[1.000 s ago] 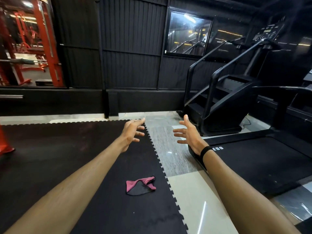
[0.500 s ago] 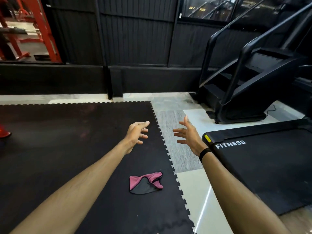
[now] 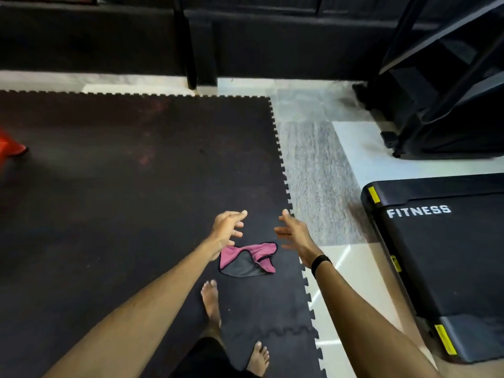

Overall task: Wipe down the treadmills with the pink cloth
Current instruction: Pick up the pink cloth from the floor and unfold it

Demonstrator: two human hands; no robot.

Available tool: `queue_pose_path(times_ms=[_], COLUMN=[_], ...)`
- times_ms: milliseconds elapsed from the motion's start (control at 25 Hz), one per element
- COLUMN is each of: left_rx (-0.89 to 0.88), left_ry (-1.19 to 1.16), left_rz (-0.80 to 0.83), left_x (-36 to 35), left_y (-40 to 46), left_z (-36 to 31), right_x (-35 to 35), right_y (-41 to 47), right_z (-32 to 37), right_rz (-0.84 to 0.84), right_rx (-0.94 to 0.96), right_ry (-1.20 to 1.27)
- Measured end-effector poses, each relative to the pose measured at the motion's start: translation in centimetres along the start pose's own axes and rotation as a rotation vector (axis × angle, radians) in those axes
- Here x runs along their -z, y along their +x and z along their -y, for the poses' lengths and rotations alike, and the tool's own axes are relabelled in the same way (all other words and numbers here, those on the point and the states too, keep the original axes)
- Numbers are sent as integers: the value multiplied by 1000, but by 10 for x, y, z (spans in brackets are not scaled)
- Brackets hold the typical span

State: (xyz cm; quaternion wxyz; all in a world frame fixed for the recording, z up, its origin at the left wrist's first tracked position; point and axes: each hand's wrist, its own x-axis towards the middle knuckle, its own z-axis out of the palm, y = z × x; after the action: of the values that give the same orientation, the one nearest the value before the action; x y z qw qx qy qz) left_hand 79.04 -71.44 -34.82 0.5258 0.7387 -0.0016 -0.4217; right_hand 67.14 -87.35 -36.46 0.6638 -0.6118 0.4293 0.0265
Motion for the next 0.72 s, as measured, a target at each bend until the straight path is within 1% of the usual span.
queue_pose_path(times_ms=[120, 200, 360, 440, 520, 640, 720], left_rx=[98, 172, 347, 365, 390, 488, 513], left_ry=[-12, 9, 65, 113, 160, 215, 281], left_rz=[-18, -21, -56, -56, -54, -9, 50], left_x=[9, 17, 17, 8, -2, -28, -44], left_y=[62, 120, 222, 268, 311, 397, 443], left_z=[16, 33, 95, 129, 169, 264, 318], right_x=[-17, -31, -56, -64, -71, -88, -101], right_y=[59, 109, 204, 246, 288, 376, 431], right_z=[-9, -25, -86, -126, -168, -274, -350], right_rz=[1, -9, -30, -79, -88, 51, 132], right_rx=[-47, -100, -236, -288, -307, -292, -278], right_ry=[-8, -18, -92, -155, -231, -423, -595])
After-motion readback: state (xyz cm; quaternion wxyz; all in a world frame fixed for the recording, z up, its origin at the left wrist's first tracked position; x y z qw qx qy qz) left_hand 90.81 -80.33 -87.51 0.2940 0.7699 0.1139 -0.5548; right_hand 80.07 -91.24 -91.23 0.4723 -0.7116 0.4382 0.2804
